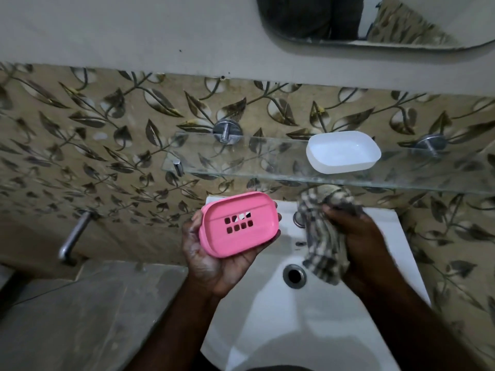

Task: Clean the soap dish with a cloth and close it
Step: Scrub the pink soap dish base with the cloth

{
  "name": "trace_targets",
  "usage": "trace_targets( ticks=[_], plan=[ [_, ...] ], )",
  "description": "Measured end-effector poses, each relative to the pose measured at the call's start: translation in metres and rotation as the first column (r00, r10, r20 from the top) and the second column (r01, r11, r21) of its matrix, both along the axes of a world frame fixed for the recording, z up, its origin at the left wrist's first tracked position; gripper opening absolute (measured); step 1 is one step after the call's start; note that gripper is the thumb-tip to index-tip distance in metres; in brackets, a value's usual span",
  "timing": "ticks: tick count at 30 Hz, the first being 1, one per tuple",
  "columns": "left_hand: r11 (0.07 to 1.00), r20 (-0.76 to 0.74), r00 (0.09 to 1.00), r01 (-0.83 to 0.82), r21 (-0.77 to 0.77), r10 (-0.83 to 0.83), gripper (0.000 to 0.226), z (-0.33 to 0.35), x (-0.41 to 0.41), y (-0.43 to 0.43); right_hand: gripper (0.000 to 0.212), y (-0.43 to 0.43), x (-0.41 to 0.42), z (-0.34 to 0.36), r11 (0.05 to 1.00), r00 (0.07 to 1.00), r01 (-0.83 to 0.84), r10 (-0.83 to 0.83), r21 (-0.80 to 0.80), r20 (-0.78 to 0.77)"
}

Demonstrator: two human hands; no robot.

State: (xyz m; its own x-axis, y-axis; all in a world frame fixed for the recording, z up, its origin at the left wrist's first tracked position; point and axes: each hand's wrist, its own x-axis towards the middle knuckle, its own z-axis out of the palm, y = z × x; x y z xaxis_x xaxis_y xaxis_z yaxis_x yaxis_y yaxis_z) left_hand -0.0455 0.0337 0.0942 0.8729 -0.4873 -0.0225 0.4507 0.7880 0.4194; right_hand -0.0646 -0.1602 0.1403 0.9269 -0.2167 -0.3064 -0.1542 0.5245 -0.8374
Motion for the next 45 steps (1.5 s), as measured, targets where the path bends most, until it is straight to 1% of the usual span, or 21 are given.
trace_targets(
  ticks=[2,4,6,8,10,13,14,15,17,18,20,23,25,27,30,35,38,40,41,43,45],
  plan=[
    [0.996,-0.045,0.997,0.065,-0.058,-0.067,0.105,-0.002,-0.001,0.005,0.042,-0.017,-0.005,0.002,0.986,0.998,0.040,-0.030,0.162,-0.060],
    [0.991,-0.038,0.994,0.095,-0.096,-0.099,0.107,-0.002,-0.001,0.007,0.026,-0.026,-0.012,0.004,0.990,0.998,0.015,-0.006,0.138,-0.064],
    [0.988,-0.029,0.994,0.104,-0.116,-0.108,0.107,-0.001,-0.002,0.007,0.023,-0.025,-0.020,0.004,1.000,1.000,-0.004,0.004,0.009,-0.010],
    [0.986,-0.023,0.993,0.112,-0.125,-0.116,0.109,-0.001,-0.003,0.007,0.017,-0.019,-0.026,0.009,0.974,0.999,0.009,0.001,-0.227,0.043],
    [0.987,-0.017,0.993,0.115,-0.115,-0.118,0.109,-0.001,-0.005,0.008,0.007,-0.012,-0.032,0.018,0.885,0.996,-0.013,0.051,-0.465,0.069],
    [0.992,0.016,0.995,0.099,-0.076,-0.098,0.103,-0.002,-0.006,0.008,0.022,-0.002,-0.032,0.027,0.758,0.980,-0.062,0.170,-0.649,0.105],
    [0.997,0.027,0.997,0.075,-0.030,-0.075,0.096,-0.002,-0.006,0.007,0.025,0.003,-0.030,0.029,0.690,0.965,-0.071,0.230,-0.720,0.126],
    [0.999,0.040,0.998,0.040,0.015,-0.041,0.086,-0.003,-0.006,0.006,0.024,0.007,-0.027,0.029,0.555,0.940,-0.039,0.303,-0.831,0.158],
    [0.999,0.074,0.997,-0.018,0.043,0.015,0.067,0.000,-0.008,0.003,0.010,0.012,-0.019,0.026,0.194,0.874,0.055,0.465,-0.979,0.142],
    [0.997,0.097,0.995,-0.037,0.060,0.031,0.062,0.005,-0.009,0.000,0.012,0.016,-0.016,0.024,0.084,0.859,0.059,0.503,-0.995,0.093],
    [0.981,0.082,0.991,-0.119,0.151,0.107,0.062,0.014,-0.011,-0.006,0.023,0.026,-0.013,0.019,-0.037,0.889,0.034,0.457,-0.999,0.013],
    [0.967,0.077,0.980,-0.195,0.164,0.184,0.071,0.017,-0.014,-0.011,0.021,0.042,-0.014,0.018,-0.179,0.932,0.090,0.362,-0.980,0.020],
    [0.964,0.068,0.980,-0.195,0.180,0.185,0.083,0.015,-0.014,-0.013,0.019,0.044,-0.015,0.012,-0.143,0.940,0.102,0.338,-0.984,0.048],
    [0.961,0.030,0.979,-0.205,0.188,0.203,0.097,0.010,-0.014,-0.015,0.016,0.043,-0.017,0.005,-0.048,0.937,0.086,0.342,-0.995,0.064],
    [0.955,-0.009,0.976,-0.213,0.204,0.220,0.101,0.003,-0.020,-0.019,0.018,0.043,-0.023,0.000,0.065,0.916,-0.035,0.402,-0.997,-0.006],
    [0.947,0.008,0.969,-0.244,0.207,0.248,0.076,0.006,-0.024,-0.025,0.004,0.046,-0.023,0.002,0.148,0.870,-0.101,0.492,-0.984,-0.015],
    [0.944,0.005,0.967,-0.252,0.213,0.257,0.076,0.013,-0.023,-0.031,0.009,0.047,-0.024,0.010,0.211,0.840,-0.131,0.543,-0.969,0.004],
    [0.933,0.057,0.949,-0.316,0.174,0.311,0.068,0.030,-0.026,-0.037,0.005,0.051,-0.028,0.016,0.301,0.817,-0.166,0.576,-0.939,0.040],
    [0.916,0.007,0.935,-0.349,0.197,0.354,0.063,0.038,-0.025,-0.028,0.012,0.053,-0.031,0.019,0.354,0.800,-0.175,0.595,-0.919,0.076],
    [0.981,-0.046,0.990,-0.138,-0.139,0.133,0.061,0.028,-0.016,-0.016,0.021,0.054,-0.037,0.023,0.376,0.743,-0.159,0.654,-0.913,0.140],
    [0.976,-0.007,0.998,-0.060,-0.208,0.060,0.073,0.016,-0.016,-0.015,0.027,0.045,-0.036,0.020,0.262,0.676,-0.104,0.727,-0.959,0.125]
  ],
)
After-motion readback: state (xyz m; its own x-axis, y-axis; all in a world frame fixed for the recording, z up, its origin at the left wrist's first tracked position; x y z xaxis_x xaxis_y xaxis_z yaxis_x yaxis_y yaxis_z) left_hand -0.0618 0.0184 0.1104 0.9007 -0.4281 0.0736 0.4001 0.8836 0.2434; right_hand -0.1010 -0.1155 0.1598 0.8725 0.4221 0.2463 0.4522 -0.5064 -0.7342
